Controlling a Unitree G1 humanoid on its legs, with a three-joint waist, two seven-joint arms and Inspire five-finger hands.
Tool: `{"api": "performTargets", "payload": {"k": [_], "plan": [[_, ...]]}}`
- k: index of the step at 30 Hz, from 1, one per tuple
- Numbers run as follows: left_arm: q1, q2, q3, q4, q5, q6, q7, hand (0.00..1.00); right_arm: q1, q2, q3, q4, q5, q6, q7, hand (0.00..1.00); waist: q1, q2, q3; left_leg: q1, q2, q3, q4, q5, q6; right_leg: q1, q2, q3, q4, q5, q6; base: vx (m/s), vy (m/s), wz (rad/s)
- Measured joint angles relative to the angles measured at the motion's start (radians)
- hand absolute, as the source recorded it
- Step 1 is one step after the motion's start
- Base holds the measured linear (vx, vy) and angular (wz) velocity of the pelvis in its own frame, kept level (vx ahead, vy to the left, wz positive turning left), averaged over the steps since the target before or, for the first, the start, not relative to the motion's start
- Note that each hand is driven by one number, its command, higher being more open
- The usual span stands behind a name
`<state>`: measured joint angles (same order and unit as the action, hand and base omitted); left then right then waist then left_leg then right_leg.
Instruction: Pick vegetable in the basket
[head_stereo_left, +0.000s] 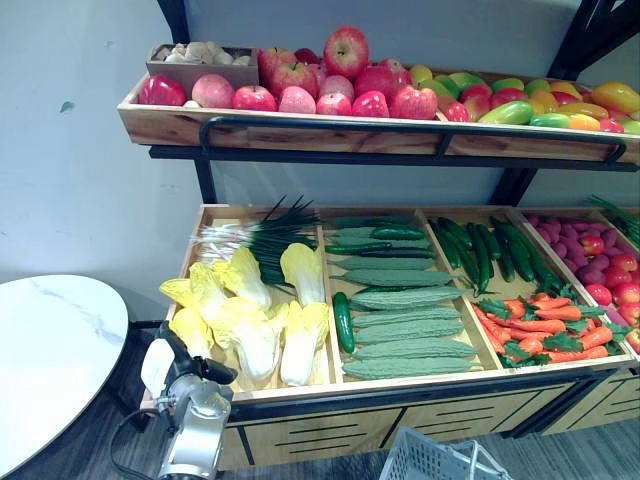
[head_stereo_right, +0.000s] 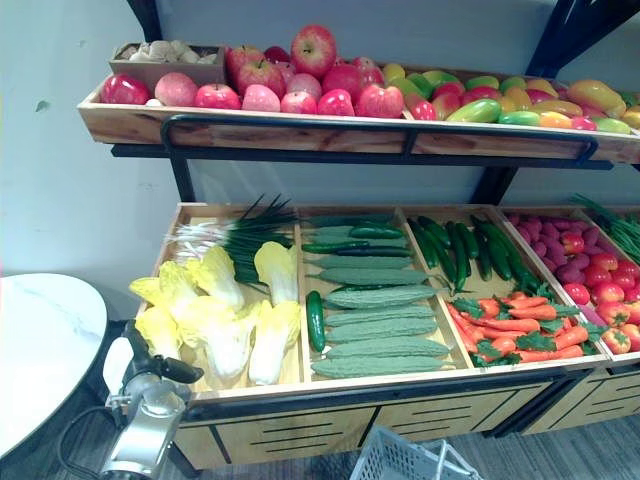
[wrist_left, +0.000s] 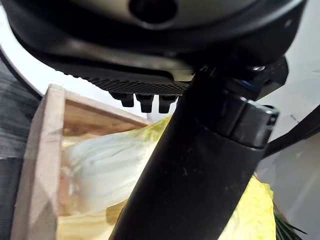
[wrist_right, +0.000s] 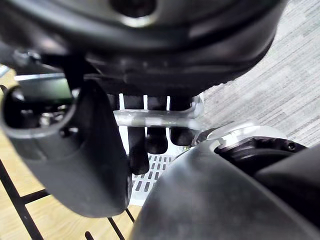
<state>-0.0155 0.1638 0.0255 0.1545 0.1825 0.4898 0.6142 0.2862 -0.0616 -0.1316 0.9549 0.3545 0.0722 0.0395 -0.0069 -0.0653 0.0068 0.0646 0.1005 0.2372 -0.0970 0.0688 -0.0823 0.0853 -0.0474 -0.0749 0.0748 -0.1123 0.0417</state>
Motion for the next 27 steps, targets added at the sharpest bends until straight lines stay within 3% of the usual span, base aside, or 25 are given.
{"api": "performTargets", "payload": {"k": [11, 13, 17, 18, 22, 27], "plan": [[-0.001, -0.02, -0.012, 0.039, -0.033, -0.046, 0.023, 1.0, -0.001, -0.008, 0.016, -0.01, 0.001, -0.004, 0.0, 0.0, 0.004, 0.003, 0.019, -0.029, 0.002, 0.005, 0.0, 0.001, 0.004, -0.033, 0.003, 0.002, 0.0, -0.002, -0.004, -0.03, 0.0, -0.01], [-0.029, 0.007, -0.05, 0.129, -0.054, -0.054, 0.038, 1.0, -0.023, -0.016, 0.018, -0.01, 0.002, -0.001, -0.001, 0.0, 0.004, 0.008, 0.025, -0.044, 0.0, 0.006, 0.0, 0.001, 0.004, -0.047, 0.004, 0.005, 0.003, -0.002, -0.003, 0.04, 0.017, -0.03], [-0.107, 0.016, -0.079, 0.306, -0.143, -0.131, 0.133, 1.0, -0.077, -0.033, 0.036, -0.016, 0.005, 0.001, -0.001, 0.0, 0.003, 0.024, 0.06, -0.059, 0.003, 0.022, 0.0, 0.002, 0.003, -0.071, 0.01, 0.022, 0.007, 0.001, -0.005, 0.0, 0.007, -0.11], [-0.118, 0.016, -0.079, 0.329, -0.157, -0.143, 0.145, 0.0, -0.079, -0.035, 0.036, -0.019, 0.005, 0.001, -0.002, 0.0, 0.003, 0.026, 0.064, -0.06, 0.004, 0.023, 0.001, 0.002, 0.003, -0.071, 0.012, 0.022, 0.007, 0.001, -0.005, 0.0, 0.0, 0.0], [-0.193, 0.021, -0.038, 0.481, -0.252, -0.256, 0.179, 0.0, -0.107, -0.059, 0.04, -0.019, 0.001, 0.002, -0.002, 0.0, 0.003, 0.055, 0.088, -0.059, 0.012, 0.033, 0.0, 0.002, 0.002, -0.073, 0.021, 0.029, 0.008, 0.001, -0.007, -0.01, -0.008, -0.03], [-0.248, 0.073, 0.0, 0.552, -0.348, -0.286, 0.168, 0.0, -0.124, -0.065, 0.067, -0.018, 0.0, 0.004, -0.002, 0.0, 0.005, 0.059, 0.091, -0.061, 0.023, 0.052, 0.0, 0.001, 0.001, -0.082, 0.034, 0.045, 0.012, 0.0, -0.015, -0.03, -0.026, -0.1]]}}
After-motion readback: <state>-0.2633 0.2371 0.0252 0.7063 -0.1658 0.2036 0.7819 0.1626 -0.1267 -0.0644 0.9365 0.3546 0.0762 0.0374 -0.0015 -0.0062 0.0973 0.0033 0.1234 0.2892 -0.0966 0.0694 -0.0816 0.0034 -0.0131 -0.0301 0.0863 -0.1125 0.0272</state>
